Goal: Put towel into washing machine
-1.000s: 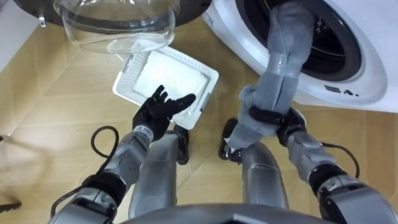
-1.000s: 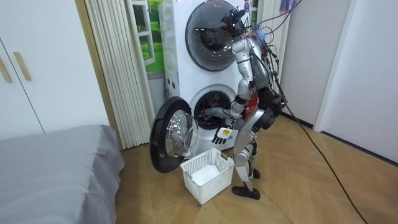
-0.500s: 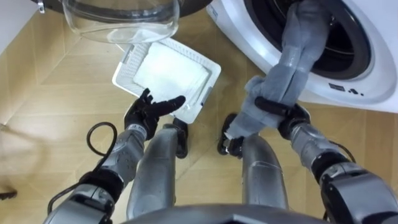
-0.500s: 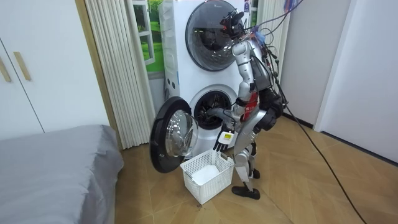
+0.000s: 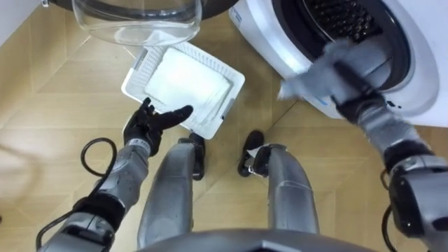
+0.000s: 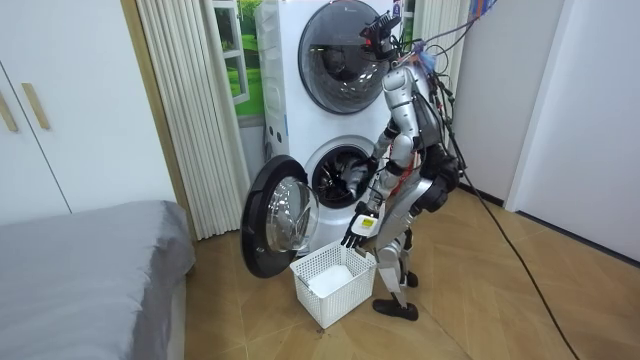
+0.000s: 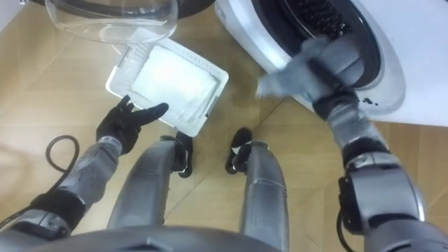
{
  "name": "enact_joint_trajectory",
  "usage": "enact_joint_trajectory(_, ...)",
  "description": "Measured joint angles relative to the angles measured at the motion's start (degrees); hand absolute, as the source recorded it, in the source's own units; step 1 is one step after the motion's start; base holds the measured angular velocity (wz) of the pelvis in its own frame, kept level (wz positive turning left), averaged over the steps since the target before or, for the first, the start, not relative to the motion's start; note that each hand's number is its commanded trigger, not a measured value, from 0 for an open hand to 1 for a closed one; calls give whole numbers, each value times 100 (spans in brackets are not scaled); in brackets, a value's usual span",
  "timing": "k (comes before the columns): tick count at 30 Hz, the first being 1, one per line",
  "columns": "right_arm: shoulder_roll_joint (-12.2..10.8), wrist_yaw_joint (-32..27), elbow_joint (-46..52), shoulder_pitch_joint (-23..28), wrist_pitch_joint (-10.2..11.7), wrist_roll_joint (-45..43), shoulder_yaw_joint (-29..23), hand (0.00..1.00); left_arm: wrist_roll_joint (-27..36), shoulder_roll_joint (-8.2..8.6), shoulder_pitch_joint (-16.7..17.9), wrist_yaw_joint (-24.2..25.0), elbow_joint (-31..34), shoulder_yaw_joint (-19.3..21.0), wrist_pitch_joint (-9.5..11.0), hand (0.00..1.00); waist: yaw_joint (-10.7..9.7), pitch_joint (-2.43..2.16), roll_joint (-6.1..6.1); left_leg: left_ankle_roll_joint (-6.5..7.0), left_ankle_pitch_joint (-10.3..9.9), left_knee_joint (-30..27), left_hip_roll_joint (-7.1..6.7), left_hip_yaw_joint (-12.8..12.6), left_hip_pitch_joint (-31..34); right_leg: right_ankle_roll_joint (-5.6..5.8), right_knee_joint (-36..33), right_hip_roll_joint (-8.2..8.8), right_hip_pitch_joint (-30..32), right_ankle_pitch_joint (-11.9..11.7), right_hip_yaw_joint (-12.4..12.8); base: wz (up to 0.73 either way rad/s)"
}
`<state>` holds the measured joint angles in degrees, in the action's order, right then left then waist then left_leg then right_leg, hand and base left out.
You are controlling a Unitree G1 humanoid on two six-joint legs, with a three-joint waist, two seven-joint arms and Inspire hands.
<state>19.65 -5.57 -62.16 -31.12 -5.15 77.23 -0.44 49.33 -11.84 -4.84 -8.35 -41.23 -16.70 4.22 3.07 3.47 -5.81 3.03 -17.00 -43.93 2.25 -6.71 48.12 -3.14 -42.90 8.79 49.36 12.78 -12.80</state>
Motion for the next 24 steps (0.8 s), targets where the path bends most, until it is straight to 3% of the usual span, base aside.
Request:
enact_joint_trajectory(2, 26, -20, 38, -117, -89, 503, -167, 100, -2, 9, 83, -24, 97, 78, -1, 0, -35, -2, -35, 11, -3, -31, -6, 4, 26, 11, -29, 23, 7, 8, -19, 9)
enact_joint_trajectory(4, 30, -218, 45, -227, -207, 778, -364, 100, -26, 27, 158, -124, 198, 105, 4, 0, -152, -4, -71, 63, 13, -46, -108, -18, 36, 58, -183, 143, 55, 86, -9, 22)
enact_joint_trajectory(5, 30, -276, 45, -250, -227, 804, -403, 3, -51, 39, 163, -139, 198, 125, 6, 0, -160, -4, -71, 72, 9, -69, -114, -26, 38, 66, -204, 169, 58, 92, -1, 12)
enact_joint_trajectory(16, 35, -675, 41, -331, -238, 1053, -1023, 0, -288, 169, 185, -232, 209, 324, 84, 0, -293, -5, -69, 285, -50, -195, -279, -155, 123, 236, -472, 425, 176, 186, 13, 7)
enact_joint_trajectory(24, 39, -990, 7, -357, -170, 1299, -1216, 0, -525, 234, 151, -231, 437, 352, 88, 0, -250, -8, -54, 338, -79, -260, -288, -171, 131, 283, -485, 435, 165, 189, 26, 1)
